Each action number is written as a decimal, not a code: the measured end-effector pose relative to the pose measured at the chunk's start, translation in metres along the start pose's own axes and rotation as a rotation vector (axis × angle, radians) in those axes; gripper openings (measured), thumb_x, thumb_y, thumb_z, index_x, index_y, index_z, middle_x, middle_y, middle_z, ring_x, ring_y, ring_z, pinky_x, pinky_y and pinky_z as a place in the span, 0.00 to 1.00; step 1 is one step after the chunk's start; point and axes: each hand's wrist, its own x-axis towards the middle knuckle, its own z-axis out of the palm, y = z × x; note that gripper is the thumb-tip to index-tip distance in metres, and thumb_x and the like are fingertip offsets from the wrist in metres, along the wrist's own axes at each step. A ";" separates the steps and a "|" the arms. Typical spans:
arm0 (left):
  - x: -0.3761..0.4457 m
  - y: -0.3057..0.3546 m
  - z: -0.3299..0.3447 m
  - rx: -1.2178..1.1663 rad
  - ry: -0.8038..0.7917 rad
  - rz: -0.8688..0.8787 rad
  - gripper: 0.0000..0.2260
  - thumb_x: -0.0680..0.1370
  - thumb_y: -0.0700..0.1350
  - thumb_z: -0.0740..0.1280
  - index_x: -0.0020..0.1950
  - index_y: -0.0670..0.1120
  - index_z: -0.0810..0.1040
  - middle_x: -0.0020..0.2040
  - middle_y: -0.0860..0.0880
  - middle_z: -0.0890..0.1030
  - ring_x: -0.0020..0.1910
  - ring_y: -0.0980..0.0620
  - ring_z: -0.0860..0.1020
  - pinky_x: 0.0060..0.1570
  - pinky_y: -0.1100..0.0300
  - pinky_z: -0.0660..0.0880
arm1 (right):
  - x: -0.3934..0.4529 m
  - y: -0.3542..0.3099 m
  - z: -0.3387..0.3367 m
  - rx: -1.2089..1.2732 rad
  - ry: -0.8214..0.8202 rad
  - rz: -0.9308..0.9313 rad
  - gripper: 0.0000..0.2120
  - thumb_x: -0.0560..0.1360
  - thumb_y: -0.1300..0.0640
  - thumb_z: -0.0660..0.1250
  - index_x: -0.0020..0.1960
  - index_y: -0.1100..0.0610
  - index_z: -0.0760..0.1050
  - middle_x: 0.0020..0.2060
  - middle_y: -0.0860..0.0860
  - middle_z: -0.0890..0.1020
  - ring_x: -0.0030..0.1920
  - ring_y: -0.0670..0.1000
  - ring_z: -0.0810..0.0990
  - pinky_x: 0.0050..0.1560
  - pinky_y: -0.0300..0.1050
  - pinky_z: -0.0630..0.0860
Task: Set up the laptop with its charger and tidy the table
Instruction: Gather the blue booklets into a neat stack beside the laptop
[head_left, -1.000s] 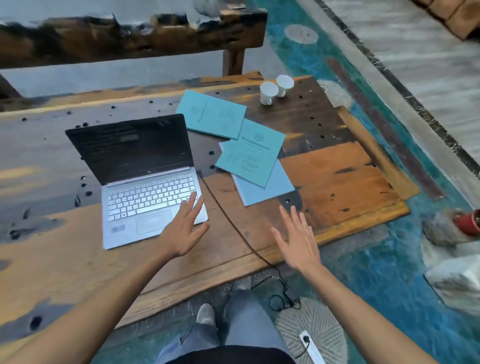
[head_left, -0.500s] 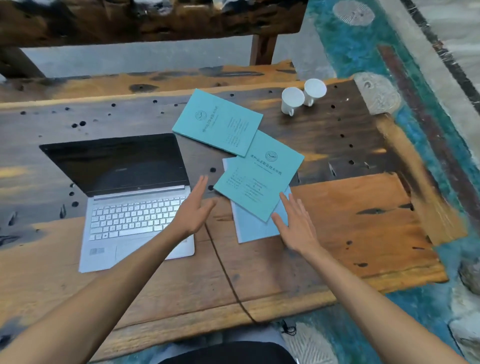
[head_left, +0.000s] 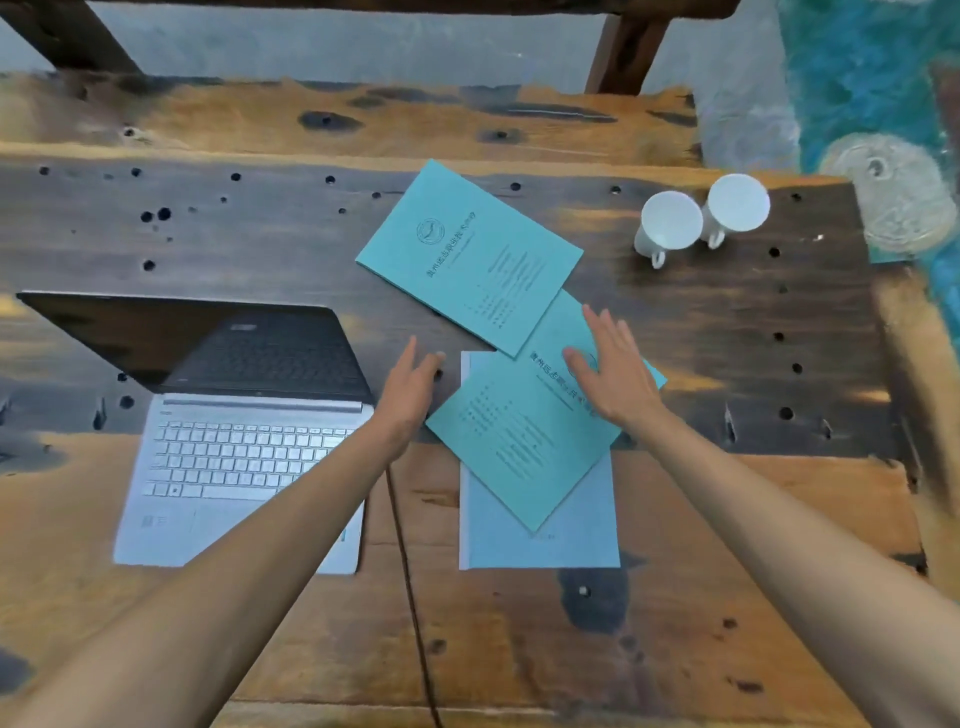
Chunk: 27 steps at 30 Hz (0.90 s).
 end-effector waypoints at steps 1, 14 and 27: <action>0.011 0.002 0.003 -0.053 0.001 -0.029 0.32 0.81 0.54 0.62 0.82 0.54 0.51 0.81 0.51 0.61 0.73 0.52 0.68 0.73 0.49 0.66 | 0.018 -0.003 -0.005 0.002 -0.006 -0.012 0.32 0.84 0.43 0.58 0.84 0.47 0.50 0.84 0.52 0.52 0.83 0.54 0.46 0.79 0.56 0.52; 0.104 0.026 0.020 -0.473 0.066 -0.158 0.23 0.80 0.44 0.69 0.73 0.47 0.67 0.62 0.47 0.82 0.60 0.47 0.81 0.65 0.51 0.76 | 0.196 -0.039 -0.017 -0.032 -0.011 -0.060 0.17 0.81 0.50 0.63 0.67 0.56 0.72 0.63 0.54 0.79 0.65 0.59 0.74 0.61 0.54 0.71; 0.079 0.075 0.041 -0.647 0.090 -0.043 0.27 0.81 0.33 0.63 0.71 0.58 0.59 0.59 0.43 0.83 0.59 0.44 0.83 0.44 0.55 0.84 | 0.173 -0.034 -0.023 0.085 -0.004 -0.001 0.30 0.80 0.52 0.68 0.79 0.54 0.64 0.75 0.54 0.73 0.75 0.56 0.69 0.73 0.50 0.65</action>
